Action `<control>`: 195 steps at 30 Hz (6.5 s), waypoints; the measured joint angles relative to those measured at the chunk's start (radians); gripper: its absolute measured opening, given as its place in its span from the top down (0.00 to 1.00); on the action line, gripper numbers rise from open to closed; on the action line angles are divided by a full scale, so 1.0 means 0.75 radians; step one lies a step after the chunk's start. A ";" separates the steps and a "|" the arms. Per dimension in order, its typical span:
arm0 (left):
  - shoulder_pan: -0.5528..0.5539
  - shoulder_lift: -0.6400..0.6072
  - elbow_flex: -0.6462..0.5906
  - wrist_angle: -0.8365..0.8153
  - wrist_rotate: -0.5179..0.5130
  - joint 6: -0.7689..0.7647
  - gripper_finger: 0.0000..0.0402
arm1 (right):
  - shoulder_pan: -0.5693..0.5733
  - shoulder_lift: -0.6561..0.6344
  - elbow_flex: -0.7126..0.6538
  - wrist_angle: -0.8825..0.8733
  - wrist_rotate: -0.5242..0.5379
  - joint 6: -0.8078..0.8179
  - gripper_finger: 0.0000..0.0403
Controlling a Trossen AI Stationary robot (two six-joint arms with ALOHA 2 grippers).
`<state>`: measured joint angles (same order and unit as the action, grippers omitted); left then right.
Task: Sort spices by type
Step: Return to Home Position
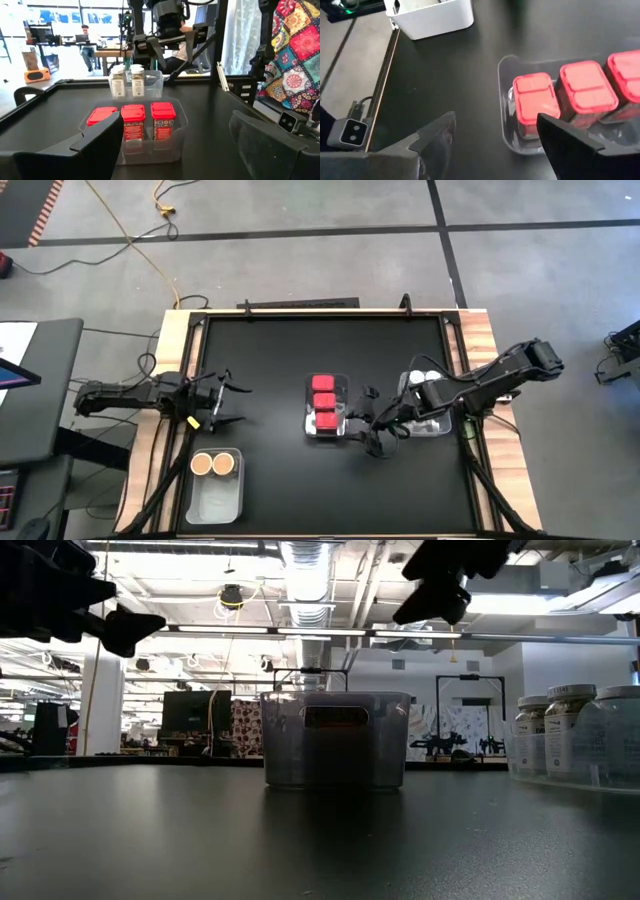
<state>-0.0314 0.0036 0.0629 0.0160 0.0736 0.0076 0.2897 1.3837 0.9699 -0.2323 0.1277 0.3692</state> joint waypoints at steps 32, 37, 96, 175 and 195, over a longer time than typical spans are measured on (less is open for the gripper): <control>0.001 0.003 -0.073 0.036 -0.011 -0.126 0.14 | -0.073 -1.045 -0.819 0.296 0.012 -0.124 0.24; 0.001 0.004 -0.074 0.036 -0.011 -0.126 0.14 | -0.095 -1.299 -0.914 0.256 0.012 -0.182 0.24; 0.001 0.004 -0.075 0.035 -0.012 -0.126 0.14 | -0.338 -1.843 -1.178 0.015 -0.206 -0.284 0.24; 0.001 0.004 -0.075 0.035 -0.011 -0.126 0.14 | -0.337 -1.843 -1.181 0.011 -0.205 -0.422 0.24; 0.001 0.004 -0.075 0.035 -0.011 -0.126 0.14 | -0.337 -1.843 -1.181 0.011 -0.205 -0.422 0.24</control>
<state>-0.0303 0.0063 0.0067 0.0422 0.0650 -0.0870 0.0368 0.0013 0.0841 -0.2237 -0.0257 0.0528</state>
